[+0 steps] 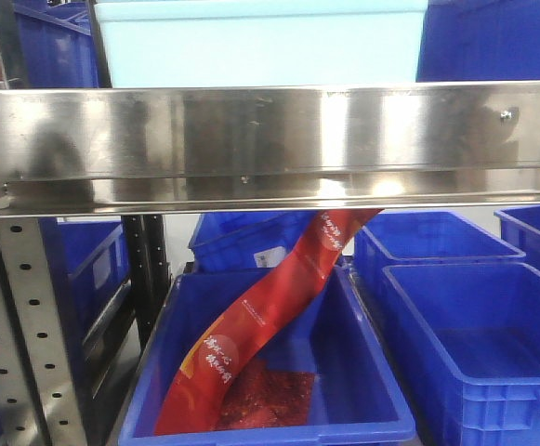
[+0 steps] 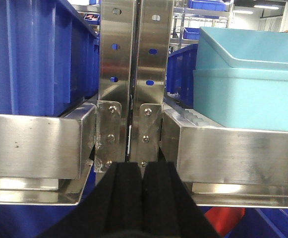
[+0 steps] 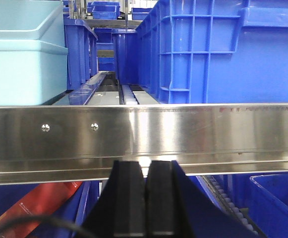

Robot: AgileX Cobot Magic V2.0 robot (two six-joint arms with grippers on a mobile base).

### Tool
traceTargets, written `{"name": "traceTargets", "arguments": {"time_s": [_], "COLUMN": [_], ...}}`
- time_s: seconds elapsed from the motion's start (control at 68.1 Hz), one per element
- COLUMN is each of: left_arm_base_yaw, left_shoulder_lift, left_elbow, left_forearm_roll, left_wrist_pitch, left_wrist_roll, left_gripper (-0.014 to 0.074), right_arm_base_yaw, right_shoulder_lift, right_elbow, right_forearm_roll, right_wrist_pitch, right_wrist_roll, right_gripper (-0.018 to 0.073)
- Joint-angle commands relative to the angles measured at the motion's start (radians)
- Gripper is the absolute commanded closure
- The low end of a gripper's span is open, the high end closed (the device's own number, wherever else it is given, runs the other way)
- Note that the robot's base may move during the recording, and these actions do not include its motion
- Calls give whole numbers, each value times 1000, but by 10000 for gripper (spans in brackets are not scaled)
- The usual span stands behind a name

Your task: Move two blue bins to right shelf middle

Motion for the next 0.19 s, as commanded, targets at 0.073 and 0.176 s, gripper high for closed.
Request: {"name": "traceTargets", "arguments": {"time_s": [0.073, 0.176], "left_arm_base_yaw": [5, 5], "left_shoulder_lift": [-5, -5], "left_elbow": [-2, -2], "left_forearm_roll": [-4, -4], "left_wrist_pitch": [-17, -17], "left_wrist_roll": [1, 1], "left_gripper": [707, 707], "right_arm_base_yaw": [-7, -7], "right_shoulder_lift": [-4, -4], "right_elbow": [0, 0], "right_forearm_roll": [-9, -9], "right_wrist_pitch": [-15, -15], "right_wrist_roll": [-4, -4], "right_gripper": [721, 721]}}
